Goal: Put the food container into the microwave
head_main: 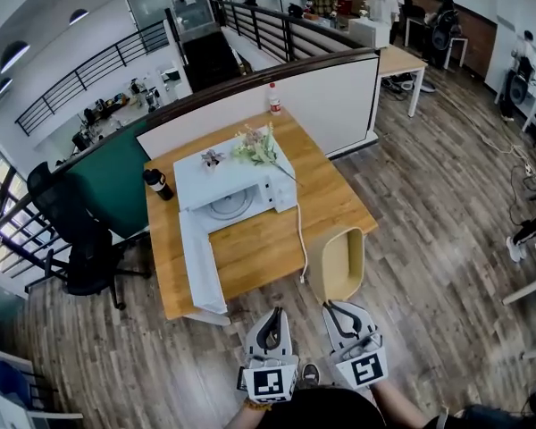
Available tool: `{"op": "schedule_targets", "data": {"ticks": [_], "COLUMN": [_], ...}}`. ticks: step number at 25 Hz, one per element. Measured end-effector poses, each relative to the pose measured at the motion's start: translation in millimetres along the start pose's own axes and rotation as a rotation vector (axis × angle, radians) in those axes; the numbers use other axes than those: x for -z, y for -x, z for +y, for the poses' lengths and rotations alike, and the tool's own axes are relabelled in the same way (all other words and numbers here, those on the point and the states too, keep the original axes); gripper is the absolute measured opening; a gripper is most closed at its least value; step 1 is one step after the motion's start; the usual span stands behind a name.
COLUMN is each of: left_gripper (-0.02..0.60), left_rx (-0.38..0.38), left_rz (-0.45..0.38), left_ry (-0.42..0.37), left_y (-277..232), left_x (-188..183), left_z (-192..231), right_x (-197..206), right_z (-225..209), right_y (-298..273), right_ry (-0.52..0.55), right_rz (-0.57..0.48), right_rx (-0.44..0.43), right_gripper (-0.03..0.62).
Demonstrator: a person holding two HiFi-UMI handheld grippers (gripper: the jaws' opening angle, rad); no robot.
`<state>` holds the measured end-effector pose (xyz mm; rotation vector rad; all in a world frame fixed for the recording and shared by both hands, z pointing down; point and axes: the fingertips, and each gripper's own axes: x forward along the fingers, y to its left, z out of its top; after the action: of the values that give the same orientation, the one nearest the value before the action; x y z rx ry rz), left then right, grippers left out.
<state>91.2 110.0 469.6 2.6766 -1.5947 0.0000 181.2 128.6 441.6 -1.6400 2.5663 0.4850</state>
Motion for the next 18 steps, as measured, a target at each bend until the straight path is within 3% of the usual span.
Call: {"op": "schedule_targets", "data": {"ticks": [4,7,11,18], "left_gripper": [0.028,0.028,0.028,0.028], "left_rx": [0.037,0.065,0.090,0.085], "left_rz": [-0.006,-0.023,-0.054,-0.071], "left_ry": [0.014,0.025,0.032,0.052], "left_y": [-31,-57,-91,-138], "left_x": [3,-2,-15,-21], "left_z": [5,12,26,65], "right_x": [8,25,9,17], "right_z": [-15,-22,-37,-48], "right_y": [-18,-30,-69,-120], "right_ry": [0.022,0.034,0.067,0.083], "right_rz": [0.018,0.116,0.012,0.040], "right_rx": [0.024,0.028,0.040,0.030], "right_gripper": [0.021,0.021,0.021,0.021]}}
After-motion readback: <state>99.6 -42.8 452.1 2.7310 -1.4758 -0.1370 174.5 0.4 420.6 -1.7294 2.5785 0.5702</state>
